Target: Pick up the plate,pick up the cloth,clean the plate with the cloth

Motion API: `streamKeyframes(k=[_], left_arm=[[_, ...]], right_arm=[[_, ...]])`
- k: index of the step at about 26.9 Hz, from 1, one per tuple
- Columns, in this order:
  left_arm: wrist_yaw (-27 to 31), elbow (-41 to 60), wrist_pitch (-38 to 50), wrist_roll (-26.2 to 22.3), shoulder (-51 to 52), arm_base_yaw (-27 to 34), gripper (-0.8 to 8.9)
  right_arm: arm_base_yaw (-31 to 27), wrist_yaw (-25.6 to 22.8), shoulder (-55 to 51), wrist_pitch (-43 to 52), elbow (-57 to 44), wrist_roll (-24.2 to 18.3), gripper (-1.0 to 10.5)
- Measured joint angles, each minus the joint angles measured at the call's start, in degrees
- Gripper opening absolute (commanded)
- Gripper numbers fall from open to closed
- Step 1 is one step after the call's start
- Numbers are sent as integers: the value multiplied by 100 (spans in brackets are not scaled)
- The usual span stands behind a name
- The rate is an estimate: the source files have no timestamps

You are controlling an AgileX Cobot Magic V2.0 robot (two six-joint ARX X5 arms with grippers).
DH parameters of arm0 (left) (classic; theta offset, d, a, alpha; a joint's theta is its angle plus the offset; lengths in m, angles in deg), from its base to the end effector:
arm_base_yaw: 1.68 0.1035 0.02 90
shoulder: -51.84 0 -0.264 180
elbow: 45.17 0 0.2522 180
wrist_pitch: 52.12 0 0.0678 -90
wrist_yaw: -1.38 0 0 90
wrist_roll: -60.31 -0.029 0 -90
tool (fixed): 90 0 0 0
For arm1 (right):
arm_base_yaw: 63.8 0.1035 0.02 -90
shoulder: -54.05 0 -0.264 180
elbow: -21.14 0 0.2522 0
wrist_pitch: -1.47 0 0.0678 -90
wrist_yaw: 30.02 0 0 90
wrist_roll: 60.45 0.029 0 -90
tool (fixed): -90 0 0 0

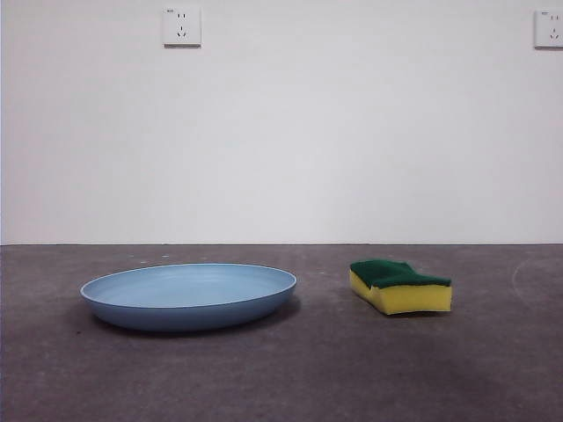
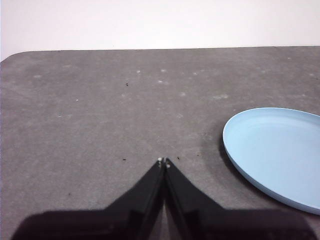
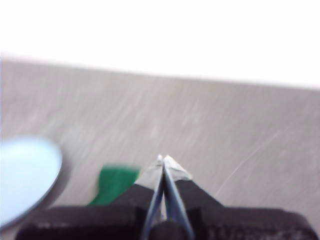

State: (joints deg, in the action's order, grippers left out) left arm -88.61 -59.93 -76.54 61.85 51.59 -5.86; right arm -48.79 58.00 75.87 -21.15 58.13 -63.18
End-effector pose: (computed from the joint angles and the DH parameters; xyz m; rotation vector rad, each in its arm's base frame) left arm 0.0953 -0.0070 0.1512 -0.0205 0.1738 -0.0703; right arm 0.1107 0.0286 0.2551 -0.0666 0.1235 0.2301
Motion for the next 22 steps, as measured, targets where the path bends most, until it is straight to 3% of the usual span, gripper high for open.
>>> streamKeyframes(k=[3,10,22], left_arm=[[0,0,2,0,0,0,-3],[0,0,0,-2,0,0,-3],[0,0,2,0,0,0,-3]], right_arm=[[-334,50,-791,334,-815,-33,1],[-404,52,-1587,273,-1895,59,1],[-404,195,-2138,-118,-2227,407,1]])
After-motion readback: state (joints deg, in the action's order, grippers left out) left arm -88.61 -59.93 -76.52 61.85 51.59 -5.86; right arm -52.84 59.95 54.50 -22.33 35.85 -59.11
